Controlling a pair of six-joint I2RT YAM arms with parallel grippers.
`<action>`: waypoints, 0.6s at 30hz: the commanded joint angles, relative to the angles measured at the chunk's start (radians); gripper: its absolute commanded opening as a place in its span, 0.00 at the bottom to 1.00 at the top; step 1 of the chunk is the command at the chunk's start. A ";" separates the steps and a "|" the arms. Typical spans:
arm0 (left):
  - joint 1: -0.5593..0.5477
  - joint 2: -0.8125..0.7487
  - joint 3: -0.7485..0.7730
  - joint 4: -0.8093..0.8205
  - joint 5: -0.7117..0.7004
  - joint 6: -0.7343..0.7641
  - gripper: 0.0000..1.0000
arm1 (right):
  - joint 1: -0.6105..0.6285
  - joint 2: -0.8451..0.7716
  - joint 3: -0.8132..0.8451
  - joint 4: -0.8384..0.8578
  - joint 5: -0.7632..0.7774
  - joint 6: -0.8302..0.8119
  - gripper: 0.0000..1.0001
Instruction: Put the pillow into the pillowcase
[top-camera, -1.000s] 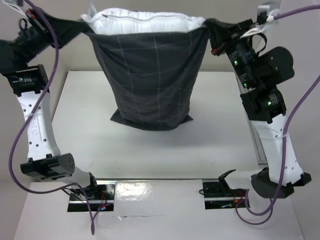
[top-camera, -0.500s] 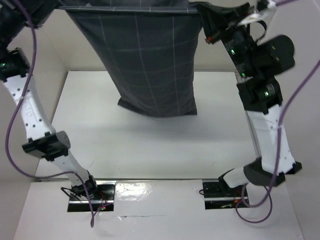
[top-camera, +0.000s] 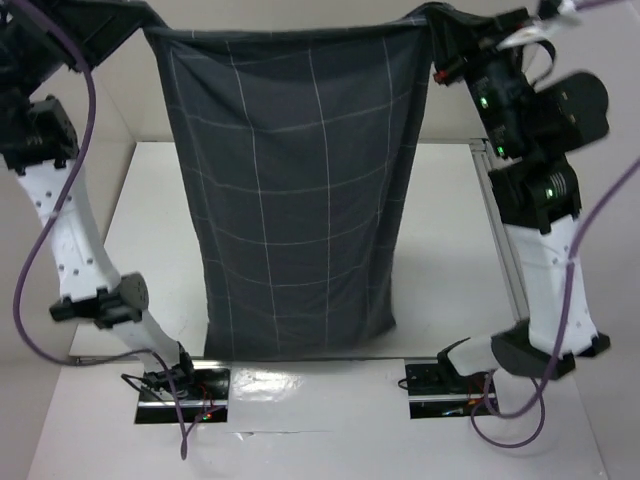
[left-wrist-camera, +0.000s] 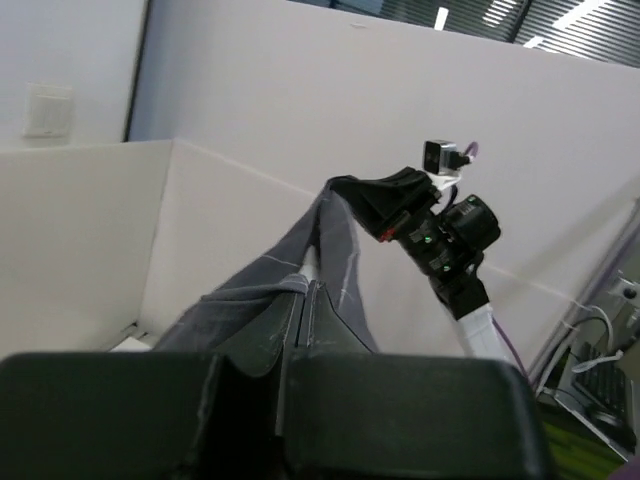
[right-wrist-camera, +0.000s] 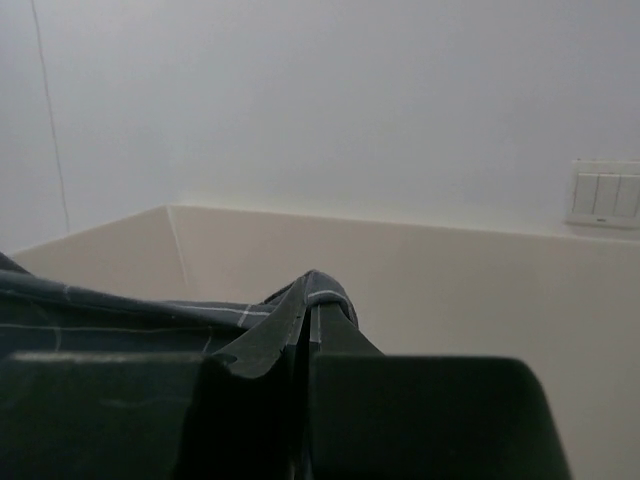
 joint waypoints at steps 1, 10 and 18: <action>0.066 0.171 0.197 0.057 -0.102 -0.128 0.00 | -0.012 0.101 0.310 0.049 0.018 -0.030 0.00; 0.225 0.012 0.034 0.057 -0.165 -0.132 0.00 | -0.012 0.004 0.216 0.231 -0.009 -0.019 0.00; 0.225 0.125 0.120 0.027 -0.191 -0.105 0.00 | -0.012 0.249 0.354 0.247 -0.035 0.000 0.00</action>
